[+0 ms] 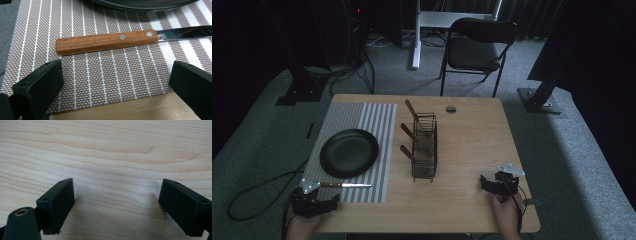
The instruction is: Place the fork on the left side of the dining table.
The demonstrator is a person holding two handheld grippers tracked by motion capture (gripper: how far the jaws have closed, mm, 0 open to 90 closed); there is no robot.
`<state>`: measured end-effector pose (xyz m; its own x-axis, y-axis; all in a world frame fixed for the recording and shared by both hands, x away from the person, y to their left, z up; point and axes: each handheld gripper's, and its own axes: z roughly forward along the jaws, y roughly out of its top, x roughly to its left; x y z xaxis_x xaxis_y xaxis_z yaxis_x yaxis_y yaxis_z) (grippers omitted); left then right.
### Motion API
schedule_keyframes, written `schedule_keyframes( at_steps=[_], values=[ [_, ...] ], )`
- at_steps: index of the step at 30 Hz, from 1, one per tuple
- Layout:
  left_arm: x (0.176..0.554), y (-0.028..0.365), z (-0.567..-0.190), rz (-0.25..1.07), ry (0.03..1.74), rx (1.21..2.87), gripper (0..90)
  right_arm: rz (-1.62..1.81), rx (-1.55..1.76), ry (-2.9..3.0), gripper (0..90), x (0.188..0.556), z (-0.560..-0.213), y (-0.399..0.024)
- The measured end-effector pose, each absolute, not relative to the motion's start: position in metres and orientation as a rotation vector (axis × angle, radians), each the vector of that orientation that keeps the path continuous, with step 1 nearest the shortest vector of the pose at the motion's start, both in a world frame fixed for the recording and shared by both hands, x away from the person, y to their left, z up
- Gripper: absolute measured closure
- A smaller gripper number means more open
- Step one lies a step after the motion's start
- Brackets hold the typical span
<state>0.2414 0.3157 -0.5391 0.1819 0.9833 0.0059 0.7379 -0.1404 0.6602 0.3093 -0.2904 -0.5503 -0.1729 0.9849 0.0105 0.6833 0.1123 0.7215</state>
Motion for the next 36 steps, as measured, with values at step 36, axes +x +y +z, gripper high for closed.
schedule_keyframes(
  at_steps=[36],
  values=[
    [0.254, 0.255, -0.498, 0.462, 1.332, 1.973, 0.8, 0.827, 1.616, 1.916, 12.8, 0.309, -0.55, -0.29]
  ],
)
